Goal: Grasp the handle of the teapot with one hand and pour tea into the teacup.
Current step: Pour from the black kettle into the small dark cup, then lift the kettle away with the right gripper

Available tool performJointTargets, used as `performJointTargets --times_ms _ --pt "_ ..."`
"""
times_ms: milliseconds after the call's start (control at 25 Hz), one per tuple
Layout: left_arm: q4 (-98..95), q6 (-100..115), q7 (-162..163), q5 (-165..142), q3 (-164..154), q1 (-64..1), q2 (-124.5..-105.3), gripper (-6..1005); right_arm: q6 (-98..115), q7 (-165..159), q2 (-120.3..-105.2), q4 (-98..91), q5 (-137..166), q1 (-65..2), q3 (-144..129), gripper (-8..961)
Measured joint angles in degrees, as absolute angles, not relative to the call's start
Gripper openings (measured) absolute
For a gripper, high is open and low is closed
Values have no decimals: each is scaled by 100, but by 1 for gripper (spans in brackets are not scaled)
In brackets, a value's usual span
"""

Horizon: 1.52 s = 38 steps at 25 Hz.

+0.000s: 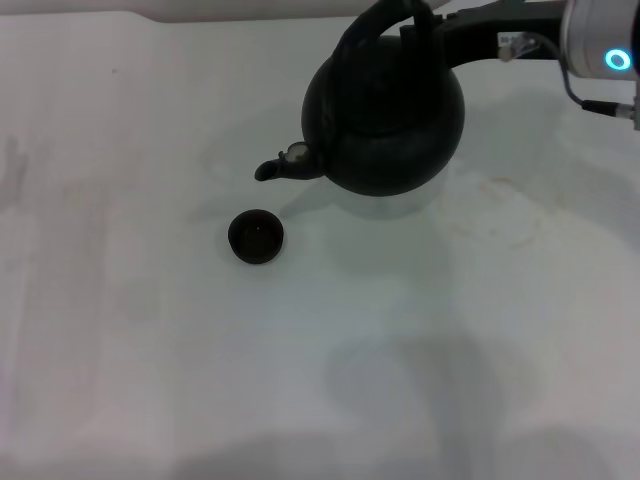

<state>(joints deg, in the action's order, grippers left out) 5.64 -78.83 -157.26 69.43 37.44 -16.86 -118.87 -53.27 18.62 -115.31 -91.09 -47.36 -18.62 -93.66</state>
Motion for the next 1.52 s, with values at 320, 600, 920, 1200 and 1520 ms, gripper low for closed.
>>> performJointTargets --times_ms 320,600,920,1200,1520 --pt "592 -7883 -15737 6928 3744 -1672 -11893 862 -5126 1335 -11540 -9115 -3981 -1998 -9806 221" --pt "599 -7883 -15735 6930 3744 -1670 -11891 862 -4885 1083 -11540 -9164 -3527 -2005 -10259 218" --pt "607 -7884 -15724 6916 3733 -1670 -11891 861 -4588 1024 -11549 -9170 -3343 -2021 -10686 217" --pt "607 -7883 -15723 6909 3709 -1670 -11891 862 -4273 993 -11549 -9108 -3194 -2022 -10870 216" --pt "606 -7892 -15723 6908 3708 -1670 -11891 862 -4077 914 -11551 -9012 -2965 -2021 -10914 216"
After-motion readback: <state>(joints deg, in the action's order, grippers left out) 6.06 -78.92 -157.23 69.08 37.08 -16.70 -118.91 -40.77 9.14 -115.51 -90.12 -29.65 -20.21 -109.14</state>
